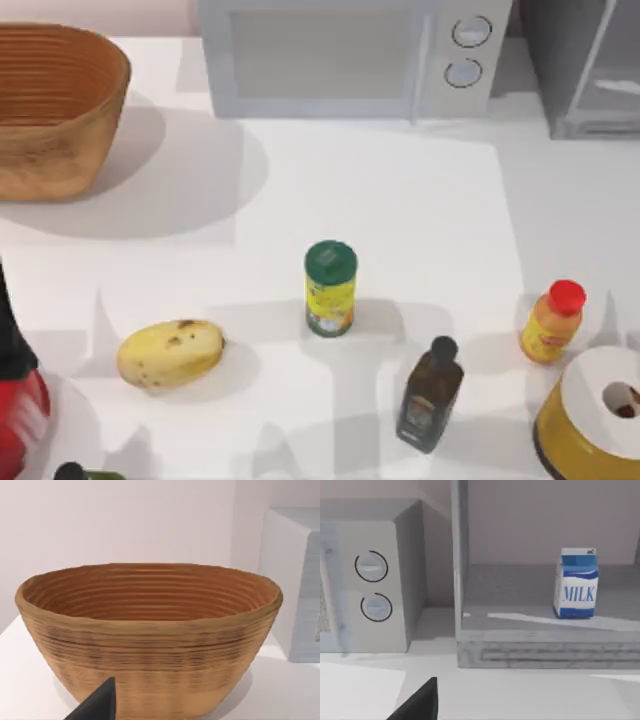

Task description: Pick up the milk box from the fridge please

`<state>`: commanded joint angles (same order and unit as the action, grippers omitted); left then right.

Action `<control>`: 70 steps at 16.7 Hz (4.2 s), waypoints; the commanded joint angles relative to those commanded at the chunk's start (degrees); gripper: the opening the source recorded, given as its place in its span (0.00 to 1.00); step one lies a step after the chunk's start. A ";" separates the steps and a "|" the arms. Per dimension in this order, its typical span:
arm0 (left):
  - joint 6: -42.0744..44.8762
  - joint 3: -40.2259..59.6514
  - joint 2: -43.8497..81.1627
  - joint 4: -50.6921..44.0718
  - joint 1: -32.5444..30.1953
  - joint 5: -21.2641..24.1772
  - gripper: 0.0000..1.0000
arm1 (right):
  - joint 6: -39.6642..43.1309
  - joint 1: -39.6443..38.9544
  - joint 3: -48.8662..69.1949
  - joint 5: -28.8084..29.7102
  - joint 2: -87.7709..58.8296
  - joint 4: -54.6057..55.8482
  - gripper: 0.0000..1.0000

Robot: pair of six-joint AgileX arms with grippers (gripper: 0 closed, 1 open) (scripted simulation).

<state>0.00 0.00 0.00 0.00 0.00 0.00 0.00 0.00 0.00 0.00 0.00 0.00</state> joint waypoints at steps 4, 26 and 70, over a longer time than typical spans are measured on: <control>0.00 0.00 0.00 0.00 0.00 0.00 1.00 | 0.01 0.63 0.29 -0.72 -1.73 1.79 1.00; 0.00 0.00 0.00 0.00 0.00 0.00 1.00 | -1.03 29.15 9.70 -28.10 -98.22 88.10 1.00; 0.00 0.00 0.00 0.00 0.00 0.00 1.00 | -0.39 11.92 74.18 -9.74 -139.79 65.71 1.00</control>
<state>0.00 0.00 0.00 0.00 0.00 0.00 -0.39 11.92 74.18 -9.74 -139.79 65.71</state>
